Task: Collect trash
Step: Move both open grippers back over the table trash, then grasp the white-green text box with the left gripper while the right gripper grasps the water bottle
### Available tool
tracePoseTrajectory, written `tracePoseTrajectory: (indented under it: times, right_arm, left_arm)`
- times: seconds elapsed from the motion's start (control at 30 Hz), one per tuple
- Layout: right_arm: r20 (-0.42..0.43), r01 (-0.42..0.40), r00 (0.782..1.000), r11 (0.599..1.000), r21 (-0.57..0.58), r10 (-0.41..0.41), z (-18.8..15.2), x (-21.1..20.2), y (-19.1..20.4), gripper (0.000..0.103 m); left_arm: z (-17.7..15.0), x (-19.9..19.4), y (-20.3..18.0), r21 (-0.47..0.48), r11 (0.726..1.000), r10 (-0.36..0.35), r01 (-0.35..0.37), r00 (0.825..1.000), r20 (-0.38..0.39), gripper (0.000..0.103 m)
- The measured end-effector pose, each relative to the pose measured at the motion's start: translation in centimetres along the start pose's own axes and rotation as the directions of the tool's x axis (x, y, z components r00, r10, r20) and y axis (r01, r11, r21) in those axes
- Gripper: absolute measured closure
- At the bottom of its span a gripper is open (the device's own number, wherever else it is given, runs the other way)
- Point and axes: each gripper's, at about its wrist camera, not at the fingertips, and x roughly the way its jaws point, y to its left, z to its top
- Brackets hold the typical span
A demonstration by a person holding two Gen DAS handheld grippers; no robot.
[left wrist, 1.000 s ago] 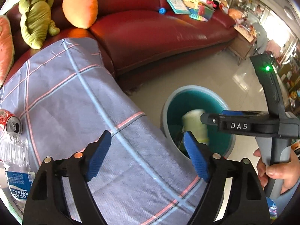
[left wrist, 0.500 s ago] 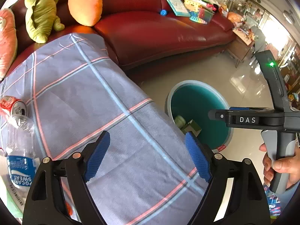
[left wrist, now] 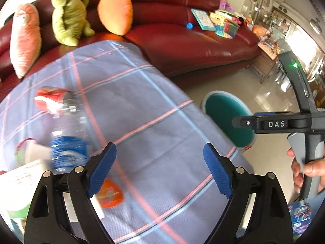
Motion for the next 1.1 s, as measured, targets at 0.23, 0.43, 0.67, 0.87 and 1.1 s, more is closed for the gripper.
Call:
tracePoseTrajectory:
  times: [0.23,0.43,0.67,0.87,1.1]
  right_arm:
    - [-0.012,-0.037,0.999,0.992,-0.12,0.036,-0.6,-0.9,7.8,0.018]
    - [-0.043,-0.06,0.998,0.975,-0.212,0.053,-1.4,-1.2,13.3,0.018]
    - [-0.093,-0.06,0.995,0.953,-0.298,0.034,-2.1,-0.6,18.2,0.018]
    - [-0.127,-0.051,0.992,0.936,-0.347,0.007,-1.7,0.2,21.0,0.018]
    - [-0.162,-0.049,0.987,0.924,-0.38,-0.014,-1.2,1.3,22.8,0.018]
  left_arm:
    - [-1.7,-4.8,6.4,0.02,0.995,0.098,-0.099,0.995,0.023,0.011]
    - [-3.9,-7.6,11.8,0.113,0.984,0.139,-0.138,0.99,-0.005,0.008]
    - [-4.8,-8.0,16.2,0.26,0.964,0.086,-0.061,0.993,-0.087,0.008]
    - [-4.9,-6.9,16.5,0.408,0.913,0.032,0.031,0.989,-0.147,0.008]
    - [-5.4,-4.4,15.8,0.554,0.827,0.047,0.09,0.972,-0.228,0.008]
